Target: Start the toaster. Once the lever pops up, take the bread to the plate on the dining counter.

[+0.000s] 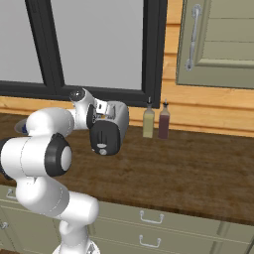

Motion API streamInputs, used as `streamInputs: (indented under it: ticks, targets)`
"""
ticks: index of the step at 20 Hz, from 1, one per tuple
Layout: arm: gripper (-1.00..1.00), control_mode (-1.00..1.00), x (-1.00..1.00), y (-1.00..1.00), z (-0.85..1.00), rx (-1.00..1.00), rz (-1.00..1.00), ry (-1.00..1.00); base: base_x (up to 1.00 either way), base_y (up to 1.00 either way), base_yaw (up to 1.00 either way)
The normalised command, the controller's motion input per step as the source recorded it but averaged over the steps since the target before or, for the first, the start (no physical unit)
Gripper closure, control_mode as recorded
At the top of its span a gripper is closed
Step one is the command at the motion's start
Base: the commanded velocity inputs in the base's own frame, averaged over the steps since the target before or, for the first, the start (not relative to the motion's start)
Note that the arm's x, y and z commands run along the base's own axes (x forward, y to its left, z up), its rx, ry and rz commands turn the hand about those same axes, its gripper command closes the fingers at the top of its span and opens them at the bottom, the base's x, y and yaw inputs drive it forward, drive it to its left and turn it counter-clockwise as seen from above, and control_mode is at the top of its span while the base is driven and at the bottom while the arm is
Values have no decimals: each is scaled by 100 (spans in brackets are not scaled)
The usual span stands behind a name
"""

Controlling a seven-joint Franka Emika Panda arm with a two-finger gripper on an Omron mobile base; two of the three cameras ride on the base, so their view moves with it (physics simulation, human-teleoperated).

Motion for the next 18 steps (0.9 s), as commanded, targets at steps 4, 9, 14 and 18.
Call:
streamInputs:
  ticks: [4, 9, 14, 18]
  targets:
    - [-100, -100, 0, 0, 0, 0, 0, 0, 0, 0, 0]
    - [-100, -100, 0, 0, 0, 0, 0, 0, 0, 0, 0]
    - [-100, -100, 0, 0, 0, 0, 0, 0, 0, 0, 0]
    - [-100, -100, 0, 0, 0, 0, 0, 0, 0, 0, 0]
